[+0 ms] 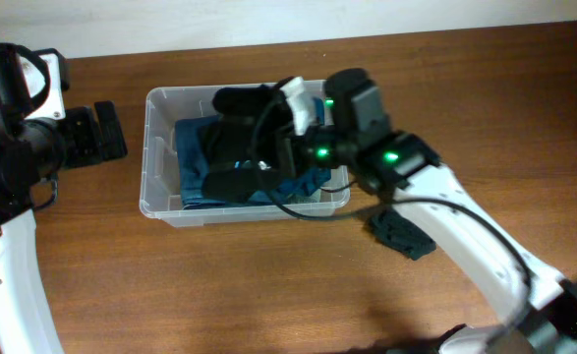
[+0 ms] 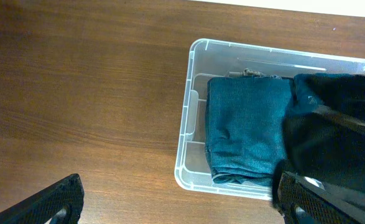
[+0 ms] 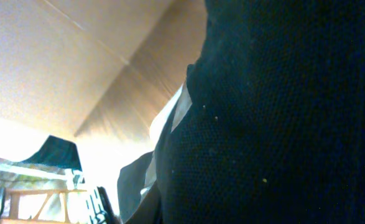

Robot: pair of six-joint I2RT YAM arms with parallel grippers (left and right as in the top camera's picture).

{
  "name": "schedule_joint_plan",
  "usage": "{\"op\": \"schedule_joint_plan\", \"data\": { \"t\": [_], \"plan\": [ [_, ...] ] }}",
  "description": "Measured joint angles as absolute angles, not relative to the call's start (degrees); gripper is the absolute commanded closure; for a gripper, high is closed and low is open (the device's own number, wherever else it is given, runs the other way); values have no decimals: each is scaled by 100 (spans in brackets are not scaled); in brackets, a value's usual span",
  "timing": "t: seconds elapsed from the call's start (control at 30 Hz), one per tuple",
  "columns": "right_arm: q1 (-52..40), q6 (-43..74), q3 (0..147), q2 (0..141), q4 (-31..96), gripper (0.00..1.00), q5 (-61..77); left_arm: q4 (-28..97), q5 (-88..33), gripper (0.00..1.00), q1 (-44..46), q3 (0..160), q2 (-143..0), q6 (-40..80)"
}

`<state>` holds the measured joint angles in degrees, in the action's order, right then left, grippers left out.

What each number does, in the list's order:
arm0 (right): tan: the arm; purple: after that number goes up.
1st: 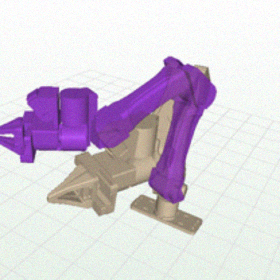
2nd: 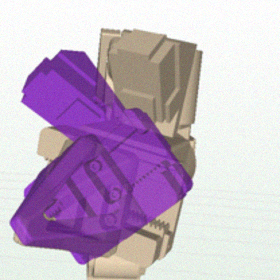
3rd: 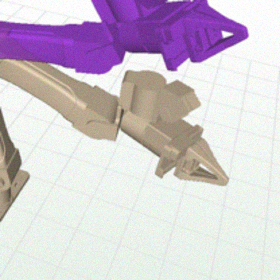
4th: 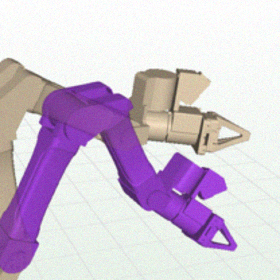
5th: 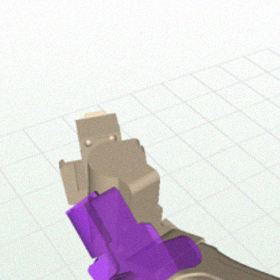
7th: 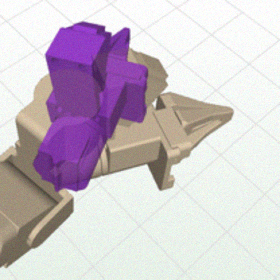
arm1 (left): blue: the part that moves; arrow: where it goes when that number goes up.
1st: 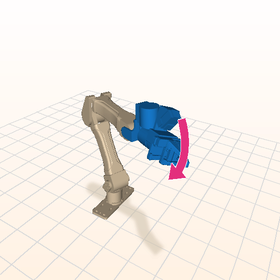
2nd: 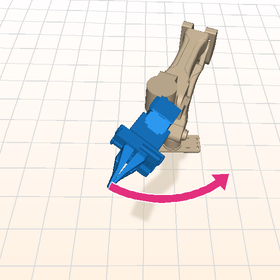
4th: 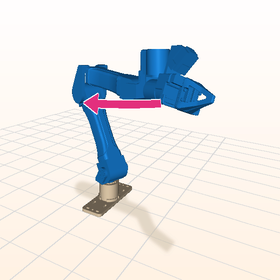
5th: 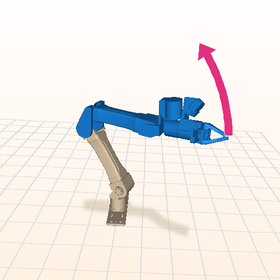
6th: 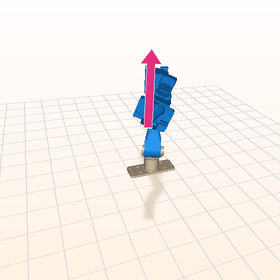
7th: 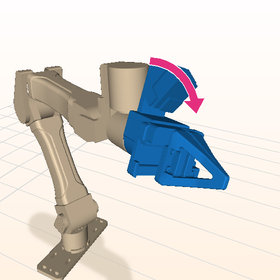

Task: Pack container
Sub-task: 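Lower the black garment onto the teal garment in the bin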

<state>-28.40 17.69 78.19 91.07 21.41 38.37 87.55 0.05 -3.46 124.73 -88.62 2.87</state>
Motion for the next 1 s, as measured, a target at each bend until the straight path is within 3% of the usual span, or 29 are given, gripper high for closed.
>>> {"op": "schedule_joint_plan", "data": {
  "t": [0.03, 0.07, 0.2, 0.23, 0.53, 0.83, 0.93, 1.0],
  "plan": [
    [-2856, 1776, 7819, 9255, 2117, 65, 3822, 8750, 3, 1, -346, 12473, -8862, 287],
    [-2860, 1750, 7819, 9435, 2097, 58, 3793, 8753, 3, 1, -346, 12473, -8862, 287],
    [-2847, 1503, 7822, 10092, 2279, 36, 3614, 8750, 5, 1, -346, 12473, -8862, 287],
    [-2834, 1457, 7824, 10239, 2427, 34, 3520, 8755, 3, 0, -346, 12473, -8862, 287],
    [-2510, 1308, 7822, 10643, 3627, 34, 2906, 8750, 3, 1, -346, 12473, -8862, 287],
    [-2143, 1310, 8023, 9356, 4049, 34, 2615, 8753, 5, 1, -346, 12473, -8862, 287],
    [-2235, 1315, 8138, 8936, 3625, 46, 2613, 8753, 3, 0, -346, 12473, -8862, 287],
    [-2458, 1271, 8230, 8823, 3271, 62, 2615, 8753, 5, 1, -346, 12473, -8862, 287]
  ]
}}
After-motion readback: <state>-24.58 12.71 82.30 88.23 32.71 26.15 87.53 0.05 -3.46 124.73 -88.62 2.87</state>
